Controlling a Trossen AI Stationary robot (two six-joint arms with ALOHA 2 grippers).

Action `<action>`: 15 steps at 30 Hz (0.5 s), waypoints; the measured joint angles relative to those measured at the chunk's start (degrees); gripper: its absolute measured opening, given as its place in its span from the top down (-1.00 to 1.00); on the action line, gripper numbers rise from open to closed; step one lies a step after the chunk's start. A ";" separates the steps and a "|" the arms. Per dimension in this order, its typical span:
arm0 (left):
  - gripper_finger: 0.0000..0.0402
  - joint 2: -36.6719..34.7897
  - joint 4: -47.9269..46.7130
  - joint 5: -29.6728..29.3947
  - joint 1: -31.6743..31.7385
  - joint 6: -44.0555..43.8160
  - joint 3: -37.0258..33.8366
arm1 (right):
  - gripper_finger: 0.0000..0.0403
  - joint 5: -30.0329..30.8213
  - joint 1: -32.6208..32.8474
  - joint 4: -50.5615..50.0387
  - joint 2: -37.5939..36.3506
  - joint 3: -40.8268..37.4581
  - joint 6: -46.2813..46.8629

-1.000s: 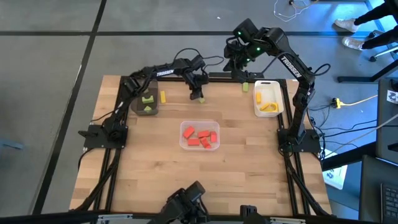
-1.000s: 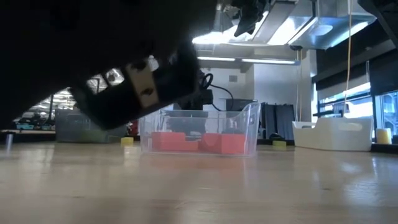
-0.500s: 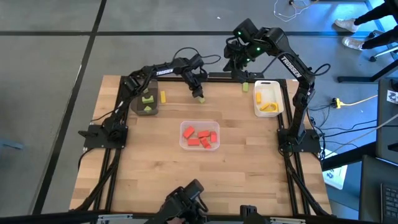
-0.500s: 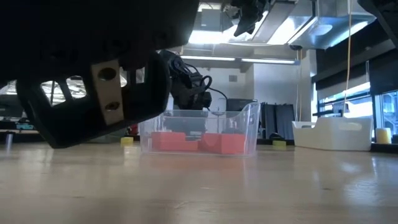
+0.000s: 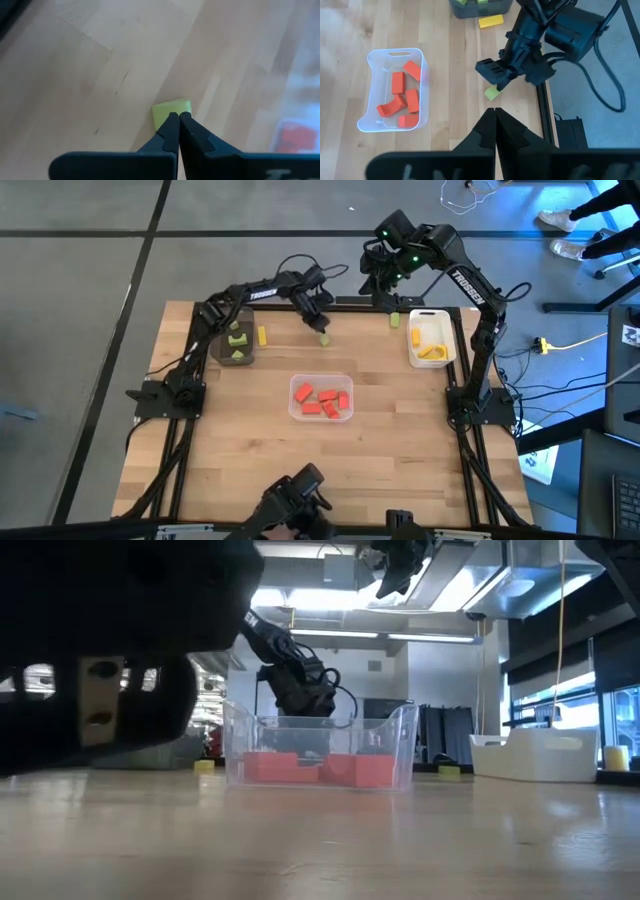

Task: Sort & place blocks by color
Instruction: Put the green block into the black bin

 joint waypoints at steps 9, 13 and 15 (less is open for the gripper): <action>1.00 0.00 2.63 2.01 0.55 3.41 0.00 | 1.00 0.00 0.00 0.02 0.00 0.00 -0.15; 1.00 0.00 2.21 0.80 -1.15 13.05 0.00 | 1.00 0.00 0.01 0.03 0.01 0.00 -0.26; 1.00 -0.02 2.42 -0.14 -1.29 15.87 0.00 | 1.00 0.00 0.00 0.02 0.02 0.00 -0.28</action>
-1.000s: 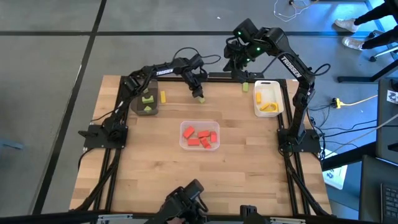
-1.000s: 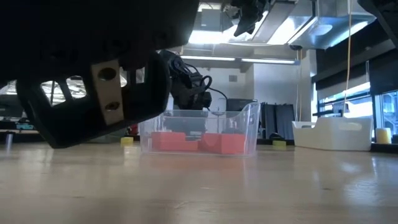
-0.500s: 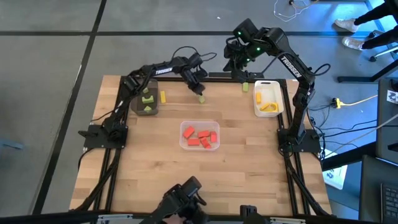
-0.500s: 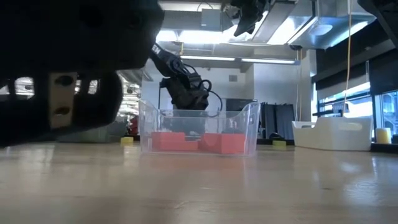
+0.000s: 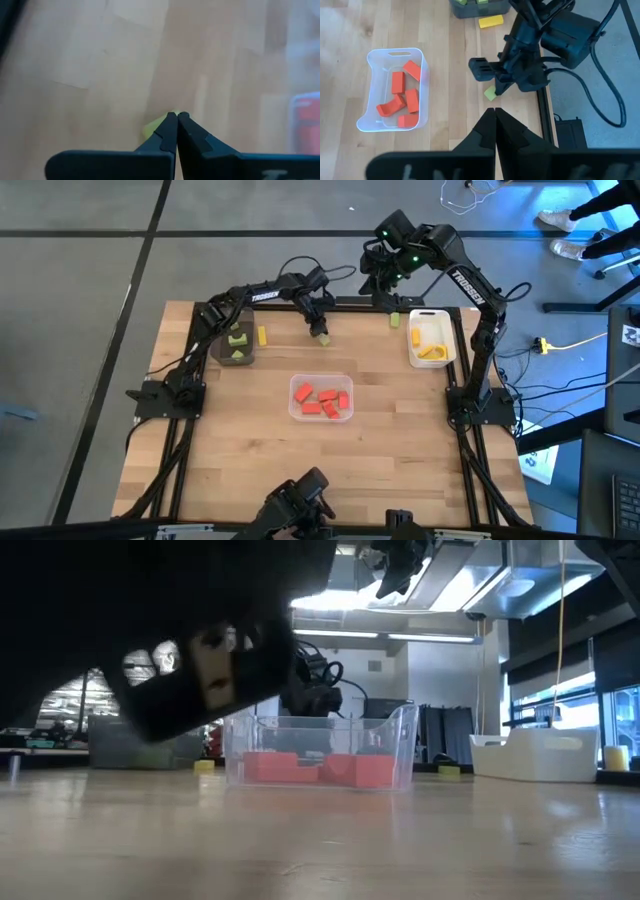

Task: Sort & place blocks by color
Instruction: Put the green block into the black bin

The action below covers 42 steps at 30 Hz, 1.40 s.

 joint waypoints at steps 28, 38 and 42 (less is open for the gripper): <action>1.00 -0.07 -11.37 -6.95 -3.79 58.89 3.18 | 1.00 0.00 0.01 0.00 0.00 0.00 -0.20; 1.00 -0.07 -7.41 -3.65 -1.54 60.23 1.18 | 1.00 0.00 0.02 -0.02 0.00 0.00 -0.20; 1.00 0.42 -6.15 -2.74 -1.34 60.55 1.21 | 1.00 -0.02 0.02 -0.02 0.00 0.00 -0.20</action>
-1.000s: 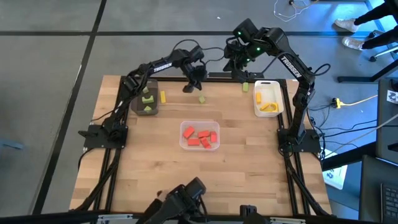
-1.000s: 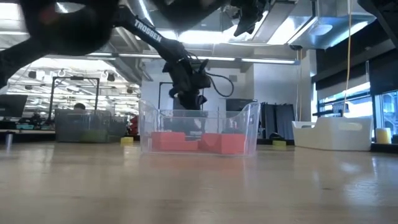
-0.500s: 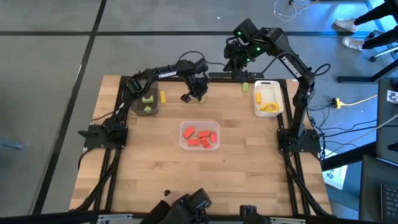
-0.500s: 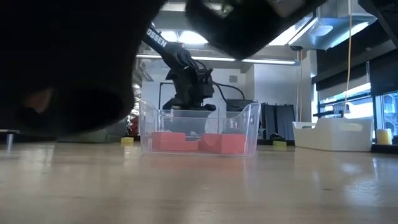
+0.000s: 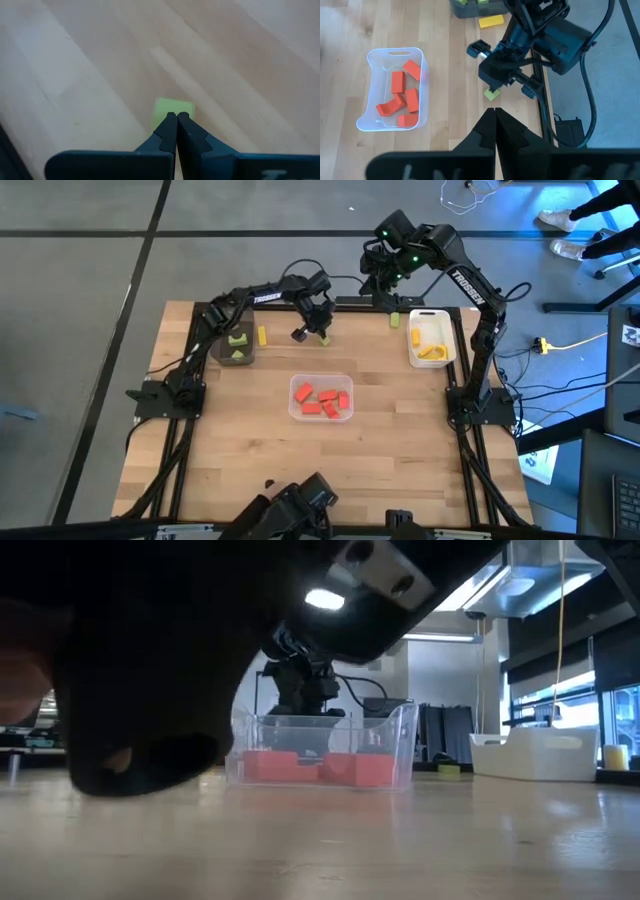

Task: Sort & place blocks by color
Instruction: Put the green block into the black bin

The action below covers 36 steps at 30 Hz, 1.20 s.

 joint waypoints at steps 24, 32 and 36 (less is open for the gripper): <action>1.00 1.42 -3.15 5.09 1.74 -3.43 1.91 | 1.00 0.02 0.00 -0.15 0.00 0.00 0.17; 1.00 2.22 -1.42 8.43 1.01 -2.97 2.52 | 1.00 0.02 0.00 -0.10 0.00 0.00 0.17; 1.00 2.97 -0.61 10.42 1.85 -3.06 2.53 | 1.00 0.00 0.00 -0.11 0.00 0.00 0.17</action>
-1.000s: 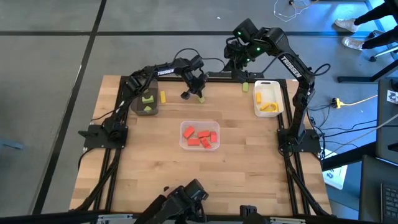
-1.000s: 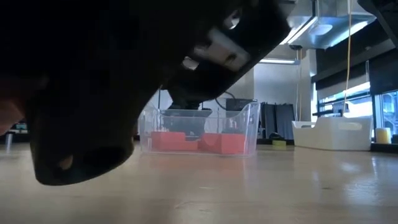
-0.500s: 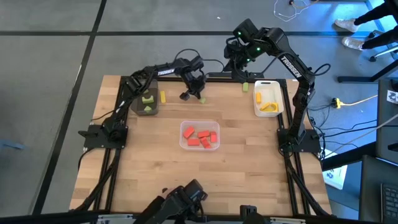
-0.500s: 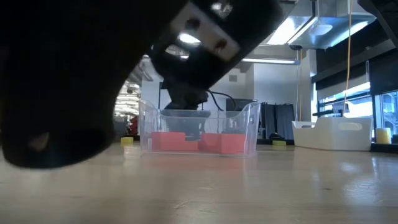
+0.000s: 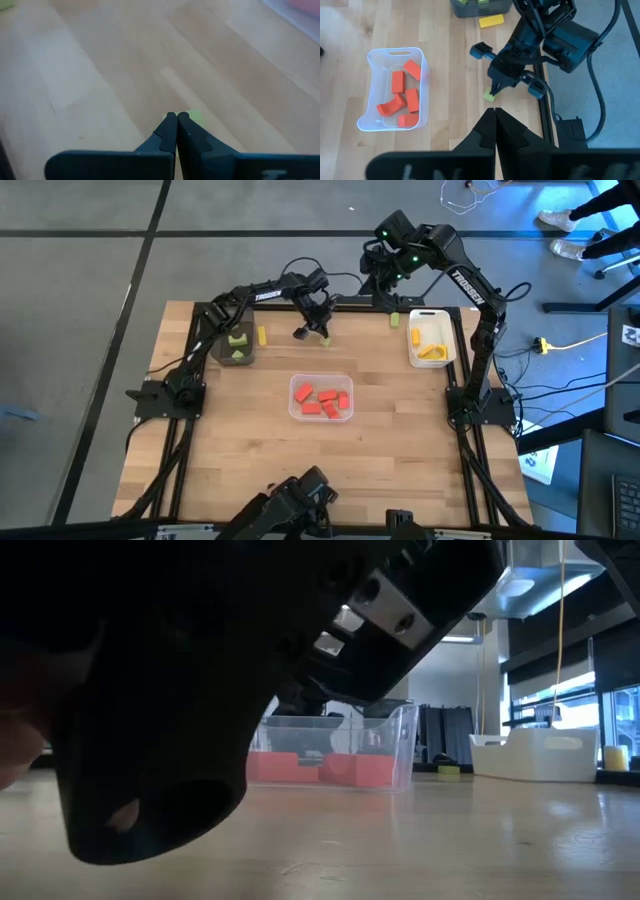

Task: Sort & place blocks by color
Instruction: Put the green block into the black bin

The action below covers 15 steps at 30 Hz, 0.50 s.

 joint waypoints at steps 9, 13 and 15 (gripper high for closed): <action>1.00 0.09 -0.29 0.66 0.19 0.11 -0.04 | 1.00 0.02 -0.78 -0.04 0.00 0.00 0.00; 1.00 0.09 -0.29 0.61 0.29 0.13 -0.04 | 1.00 0.02 -1.56 -0.09 0.00 0.00 0.00; 1.00 0.09 -0.33 0.57 0.26 0.13 -0.04 | 1.00 0.02 -1.92 -0.11 0.00 0.00 0.02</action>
